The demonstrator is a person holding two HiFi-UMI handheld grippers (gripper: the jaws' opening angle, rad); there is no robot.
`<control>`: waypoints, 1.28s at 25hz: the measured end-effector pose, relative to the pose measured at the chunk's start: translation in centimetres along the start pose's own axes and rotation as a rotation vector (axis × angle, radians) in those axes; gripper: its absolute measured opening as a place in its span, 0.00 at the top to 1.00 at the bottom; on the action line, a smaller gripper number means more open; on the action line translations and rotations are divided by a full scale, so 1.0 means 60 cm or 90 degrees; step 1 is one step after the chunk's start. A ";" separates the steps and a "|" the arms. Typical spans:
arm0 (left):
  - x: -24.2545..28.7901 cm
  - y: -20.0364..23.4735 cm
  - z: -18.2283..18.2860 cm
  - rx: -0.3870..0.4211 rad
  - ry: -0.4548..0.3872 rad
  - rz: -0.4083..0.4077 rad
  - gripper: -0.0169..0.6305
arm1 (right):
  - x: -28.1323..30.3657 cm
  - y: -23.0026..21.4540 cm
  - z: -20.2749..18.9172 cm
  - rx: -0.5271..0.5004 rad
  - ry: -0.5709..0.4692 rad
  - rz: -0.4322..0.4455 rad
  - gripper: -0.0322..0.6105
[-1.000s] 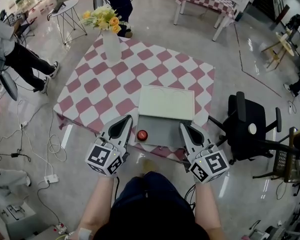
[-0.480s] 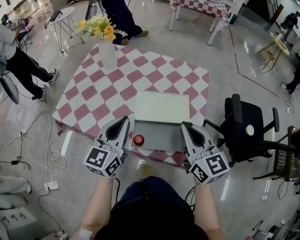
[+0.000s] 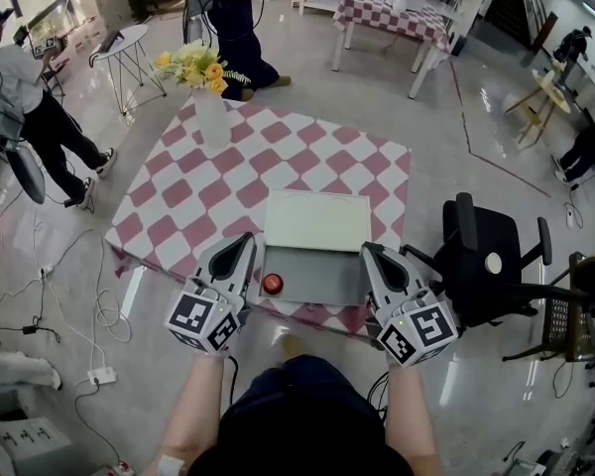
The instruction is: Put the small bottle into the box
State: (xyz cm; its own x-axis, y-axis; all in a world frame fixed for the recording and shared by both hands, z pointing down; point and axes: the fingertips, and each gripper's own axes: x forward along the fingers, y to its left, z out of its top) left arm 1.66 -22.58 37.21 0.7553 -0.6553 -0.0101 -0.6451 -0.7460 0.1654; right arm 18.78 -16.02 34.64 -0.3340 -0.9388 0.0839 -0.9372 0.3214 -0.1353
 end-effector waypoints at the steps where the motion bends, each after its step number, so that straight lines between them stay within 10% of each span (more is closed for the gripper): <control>1: 0.000 -0.001 0.000 0.000 0.000 -0.001 0.97 | -0.001 -0.001 0.002 0.000 -0.001 0.000 0.94; 32: -0.009 0.004 0.028 0.005 -0.018 0.009 0.97 | -0.001 -0.005 0.027 -0.013 -0.020 -0.008 0.94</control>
State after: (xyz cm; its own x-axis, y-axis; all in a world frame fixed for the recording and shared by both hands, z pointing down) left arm 0.90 -22.64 35.61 0.7428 -0.6685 -0.0359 -0.6563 -0.7377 0.1579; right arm 19.25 -16.23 33.05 -0.3188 -0.9463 0.0542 -0.9434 0.3113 -0.1142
